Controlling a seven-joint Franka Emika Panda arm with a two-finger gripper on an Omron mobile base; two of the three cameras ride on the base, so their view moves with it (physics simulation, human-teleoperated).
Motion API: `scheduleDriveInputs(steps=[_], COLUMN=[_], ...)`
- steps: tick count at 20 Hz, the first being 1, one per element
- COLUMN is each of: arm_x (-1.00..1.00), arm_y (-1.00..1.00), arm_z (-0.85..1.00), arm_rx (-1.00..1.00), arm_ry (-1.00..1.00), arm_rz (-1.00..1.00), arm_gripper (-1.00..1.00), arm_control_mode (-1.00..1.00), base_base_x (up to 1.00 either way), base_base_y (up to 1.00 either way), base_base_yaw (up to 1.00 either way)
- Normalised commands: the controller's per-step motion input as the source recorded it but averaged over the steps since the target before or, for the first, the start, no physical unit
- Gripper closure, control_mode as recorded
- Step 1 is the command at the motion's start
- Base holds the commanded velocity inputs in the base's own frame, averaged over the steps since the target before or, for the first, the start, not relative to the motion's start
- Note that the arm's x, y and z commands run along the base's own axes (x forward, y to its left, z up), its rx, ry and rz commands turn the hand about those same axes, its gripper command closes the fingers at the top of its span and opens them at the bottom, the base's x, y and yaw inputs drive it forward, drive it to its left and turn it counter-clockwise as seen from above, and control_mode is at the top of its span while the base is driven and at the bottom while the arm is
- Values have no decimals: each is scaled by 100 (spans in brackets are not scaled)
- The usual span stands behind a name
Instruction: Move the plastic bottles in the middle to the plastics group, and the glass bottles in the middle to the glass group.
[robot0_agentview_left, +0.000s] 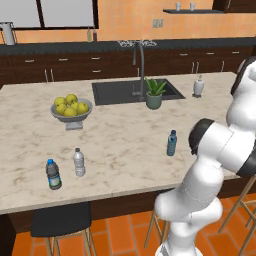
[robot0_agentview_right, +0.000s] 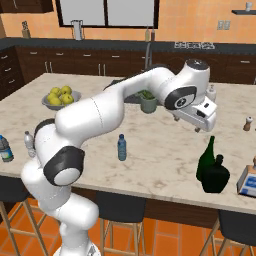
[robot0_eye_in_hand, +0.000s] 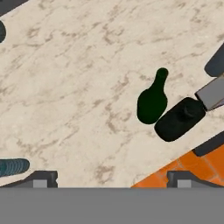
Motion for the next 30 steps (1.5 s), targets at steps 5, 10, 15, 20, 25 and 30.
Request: scheduleDriveInputs(steps=[5,10,15,20,25,30], arm_x=[18,26,26,12,7,11], arm_y=[88,73,51,57,63,53], arm_z=[0,0,0,-2,-6,-5], arm_rx=[0,0,0,0,0,0], arm_ry=[0,0,0,0,0,0], arm_rz=[6,7,7,8,10,9], arm_gripper=[-100,-100,-100,-100,-100,-100], arm_control_mode=[-100,-100,-100,-100,-100,-100], base_base_x=[0,0,0,0,0,0], base_base_y=[0,0,0,0,0,0], base_base_yaw=[0,0,0,0,0,0])
